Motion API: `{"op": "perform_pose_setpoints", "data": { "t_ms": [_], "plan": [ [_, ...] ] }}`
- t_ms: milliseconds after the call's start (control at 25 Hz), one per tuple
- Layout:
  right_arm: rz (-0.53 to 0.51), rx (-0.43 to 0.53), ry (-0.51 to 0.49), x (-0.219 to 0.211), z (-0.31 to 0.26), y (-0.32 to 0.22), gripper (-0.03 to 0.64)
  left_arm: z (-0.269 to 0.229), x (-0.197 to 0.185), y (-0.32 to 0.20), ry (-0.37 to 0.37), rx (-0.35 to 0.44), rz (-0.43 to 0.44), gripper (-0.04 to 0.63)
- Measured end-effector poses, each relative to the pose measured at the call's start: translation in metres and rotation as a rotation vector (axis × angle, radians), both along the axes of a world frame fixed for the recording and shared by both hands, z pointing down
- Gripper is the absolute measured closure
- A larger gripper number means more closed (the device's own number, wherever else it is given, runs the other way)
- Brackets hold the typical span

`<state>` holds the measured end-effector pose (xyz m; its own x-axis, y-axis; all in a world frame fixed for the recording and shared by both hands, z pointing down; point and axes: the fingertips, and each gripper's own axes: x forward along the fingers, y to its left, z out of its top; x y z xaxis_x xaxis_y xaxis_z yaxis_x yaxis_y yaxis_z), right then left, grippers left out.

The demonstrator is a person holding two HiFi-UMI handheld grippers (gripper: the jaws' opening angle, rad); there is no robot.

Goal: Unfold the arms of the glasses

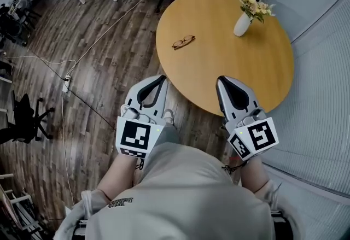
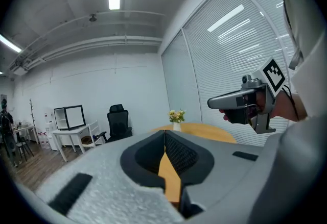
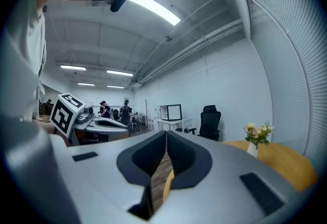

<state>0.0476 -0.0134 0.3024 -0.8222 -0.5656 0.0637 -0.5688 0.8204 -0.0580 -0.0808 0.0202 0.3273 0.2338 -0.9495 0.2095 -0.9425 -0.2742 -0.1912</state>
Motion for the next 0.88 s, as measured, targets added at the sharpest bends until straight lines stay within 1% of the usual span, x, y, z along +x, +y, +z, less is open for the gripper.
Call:
{"op": "perform_pose_setpoints", "data": {
  "t_ms": [200, 520, 720, 880],
  "plan": [
    [0.027, -0.004, 0.021, -0.040, -0.005, -0.036, 0.586, -0.003, -0.037, -0.040, 0.009, -0.014, 0.036, 0.572],
    [0.099, 0.022, 0.027, -0.094, -0.018, -0.087, 0.586, -0.010, -0.088, -0.099, 0.007, 0.001, 0.118, 0.572],
    [0.148, 0.031, 0.028, -0.108, -0.022, -0.111, 0.586, -0.015, -0.104, -0.129, 0.014, 0.012, 0.160, 0.572],
    [0.188, 0.022, 0.035, -0.111, -0.017, -0.124, 0.586, -0.013, -0.109, -0.140, 0.022, 0.013, 0.188, 0.572]
  ]
}}
